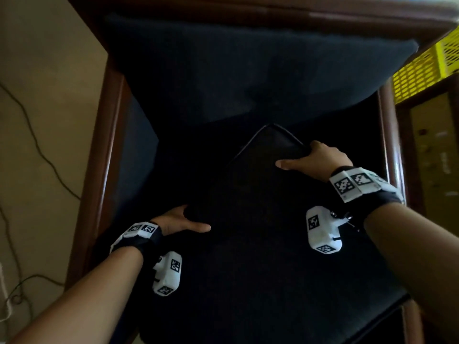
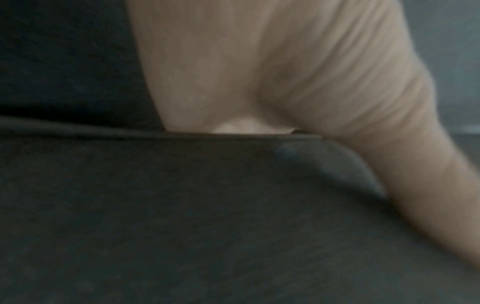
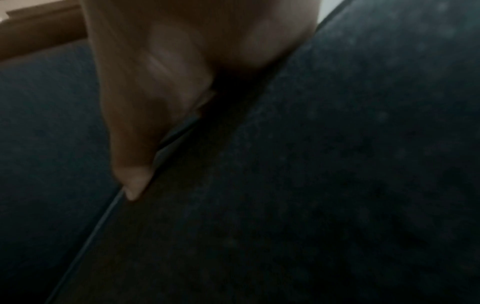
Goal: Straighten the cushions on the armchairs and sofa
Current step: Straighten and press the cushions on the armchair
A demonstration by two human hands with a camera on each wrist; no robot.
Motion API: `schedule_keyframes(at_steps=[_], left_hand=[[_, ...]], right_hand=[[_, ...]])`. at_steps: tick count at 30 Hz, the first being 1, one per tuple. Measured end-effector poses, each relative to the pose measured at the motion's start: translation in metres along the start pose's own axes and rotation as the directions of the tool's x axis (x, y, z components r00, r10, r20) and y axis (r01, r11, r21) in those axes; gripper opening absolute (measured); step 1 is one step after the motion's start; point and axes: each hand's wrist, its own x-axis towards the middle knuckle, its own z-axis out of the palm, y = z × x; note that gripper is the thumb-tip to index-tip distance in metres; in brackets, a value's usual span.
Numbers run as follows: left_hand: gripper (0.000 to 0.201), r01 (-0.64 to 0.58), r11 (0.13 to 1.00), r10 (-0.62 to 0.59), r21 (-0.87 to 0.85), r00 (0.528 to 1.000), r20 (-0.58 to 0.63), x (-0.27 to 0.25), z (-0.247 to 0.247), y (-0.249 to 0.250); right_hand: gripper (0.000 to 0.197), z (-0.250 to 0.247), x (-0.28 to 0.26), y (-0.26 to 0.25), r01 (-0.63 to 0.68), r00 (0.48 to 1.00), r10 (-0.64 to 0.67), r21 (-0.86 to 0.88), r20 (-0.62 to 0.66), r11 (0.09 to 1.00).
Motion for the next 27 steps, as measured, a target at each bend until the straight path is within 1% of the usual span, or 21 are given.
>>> schedule_keyframes(at_steps=[2, 4, 6, 8, 9, 11, 12, 15, 16, 17, 19, 21, 24, 27], left_hand=[[0.092, 0.012, 1.0, -0.011, -0.007, 1.0, 0.018, -0.016, 0.002, 0.008], [0.074, 0.019, 0.999, -0.019, 0.032, 1.0, 0.015, -0.032, 0.004, 0.015], [0.063, 0.002, 0.999, -0.002, 0.047, 1.0, 0.009, -0.05, 0.01, 0.021], [0.061, -0.021, 0.998, 0.023, 0.063, 0.999, -0.024, -0.072, 0.014, 0.028], [0.068, -0.025, 0.998, 0.028, 0.065, 0.998, -0.054, -0.084, 0.018, 0.031], [0.098, -0.053, 0.997, 0.058, 0.048, 0.991, -0.123, -0.104, 0.023, 0.034], [0.108, -0.069, 0.996, 0.079, 0.064, 0.983, -0.165, -0.113, 0.023, 0.036], [0.126, -0.059, 0.976, 0.116, 0.209, 0.956, -0.27, -0.157, 0.034, 0.048], [0.127, -0.064, 0.969, 0.139, 0.239, 0.941, -0.309, -0.173, 0.037, 0.051], [0.123, -0.072, 0.96, 0.166, 0.27, 0.924, -0.346, -0.191, 0.042, 0.056], [0.109, -0.102, 0.939, 0.238, 0.328, 0.881, -0.409, -0.223, 0.052, 0.063], [0.098, -0.147, 0.914, 0.322, 0.379, 0.83, -0.455, -0.251, 0.062, 0.071], [0.094, -0.187, 0.867, 0.437, 0.463, 0.733, -0.521, -0.286, 0.071, 0.081], [0.093, -0.208, 0.794, 0.557, 0.571, 0.624, -0.548, -0.313, 0.071, 0.09]], right_hand=[[0.101, -0.003, -0.016, 0.0, 0.008, 1.0, -0.008, 0.011, -0.012, 1.0], [0.098, -0.005, -0.036, 0.005, 0.049, 0.997, -0.047, 0.025, -0.058, 0.998], [0.095, -0.005, -0.061, 0.014, 0.084, 0.99, -0.08, 0.032, -0.113, 0.996], [0.096, -0.009, -0.087, 0.026, 0.102, 0.98, -0.09, 0.061, -0.178, 0.993], [0.097, -0.011, -0.1, 0.031, 0.114, 0.974, -0.095, 0.082, -0.207, 0.99], [0.095, -0.018, -0.125, 0.043, 0.149, 0.96, -0.112, 0.128, -0.257, 0.981], [0.094, -0.021, -0.134, 0.047, 0.166, 0.954, -0.118, 0.157, -0.277, 0.974], [0.091, -0.036, -0.172, 0.06, 0.195, 0.936, -0.097, 0.271, -0.337, 0.943], [0.091, -0.041, -0.186, 0.062, 0.204, 0.928, -0.083, 0.307, -0.363, 0.93], [0.092, -0.045, -0.2, 0.065, 0.211, 0.921, -0.068, 0.344, -0.383, 0.915], [0.099, -0.051, -0.228, 0.072, 0.238, 0.903, -0.041, 0.42, -0.427, 0.876], [0.101, -0.057, -0.251, 0.083, 0.279, 0.881, -0.005, 0.512, -0.473, 0.812], [0.097, -0.061, -0.279, 0.1, 0.349, 0.863, 0.035, 0.645, -0.503, 0.68], [0.078, -0.056, -0.293, 0.114, 0.491, 0.82, 0.006, 0.709, -0.572, 0.506]])
